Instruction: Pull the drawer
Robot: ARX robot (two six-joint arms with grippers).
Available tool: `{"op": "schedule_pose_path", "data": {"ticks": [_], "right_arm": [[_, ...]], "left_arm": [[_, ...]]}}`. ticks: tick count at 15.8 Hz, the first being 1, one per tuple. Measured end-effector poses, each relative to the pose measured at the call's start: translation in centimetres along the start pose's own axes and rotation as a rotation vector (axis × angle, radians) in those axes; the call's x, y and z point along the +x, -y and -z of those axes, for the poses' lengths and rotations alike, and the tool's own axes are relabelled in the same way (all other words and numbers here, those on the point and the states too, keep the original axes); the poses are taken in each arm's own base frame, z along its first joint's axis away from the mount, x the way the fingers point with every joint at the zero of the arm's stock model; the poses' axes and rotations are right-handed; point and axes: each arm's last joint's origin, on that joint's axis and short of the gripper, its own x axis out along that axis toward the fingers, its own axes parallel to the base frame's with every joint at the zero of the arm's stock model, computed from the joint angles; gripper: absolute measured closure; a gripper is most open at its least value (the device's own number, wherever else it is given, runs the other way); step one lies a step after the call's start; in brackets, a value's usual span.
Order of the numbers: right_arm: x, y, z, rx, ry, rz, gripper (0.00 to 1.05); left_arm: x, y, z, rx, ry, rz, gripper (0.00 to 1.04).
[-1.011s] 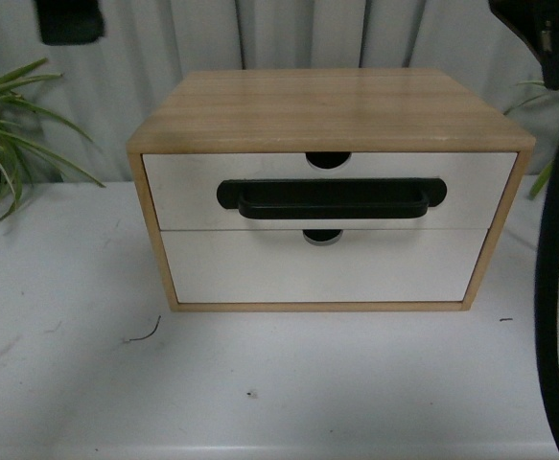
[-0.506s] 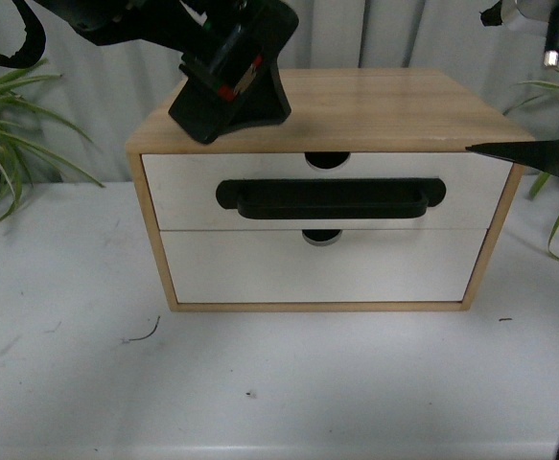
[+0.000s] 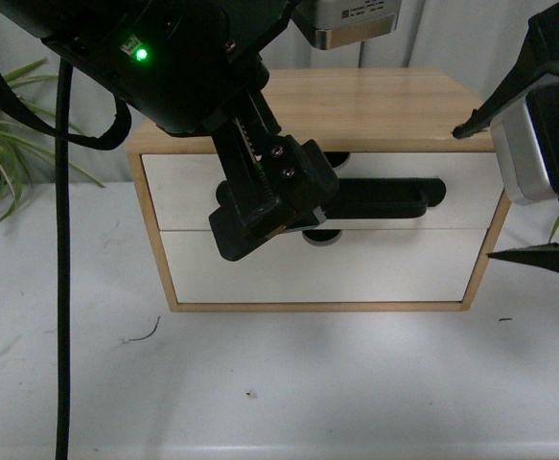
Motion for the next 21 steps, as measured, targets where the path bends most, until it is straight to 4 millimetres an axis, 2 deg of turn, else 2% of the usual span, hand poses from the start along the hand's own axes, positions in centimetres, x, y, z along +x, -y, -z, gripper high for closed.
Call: {"op": "schedule_pose_path", "data": {"ticks": [5,11,16,21], "right_arm": [[2.2,-1.0,0.9,0.034,-0.004,-0.072,0.06],[3.9,0.1,0.9,0.037,-0.005,-0.06,0.06],[4.9,-0.1,0.7,0.051,-0.008,-0.063,0.06],[5.6,-0.1,0.3,0.057,0.0,-0.06,0.06]], "left_arm": [[2.3,1.4,1.2,0.001,-0.021,0.044,0.07],[4.0,1.6,1.9,-0.003,-0.048,0.038,0.07],[4.3,1.1,2.3,-0.013,-0.048,0.012,0.07],[5.6,1.2,2.8,-0.024,-0.063,0.003,0.07]]}}
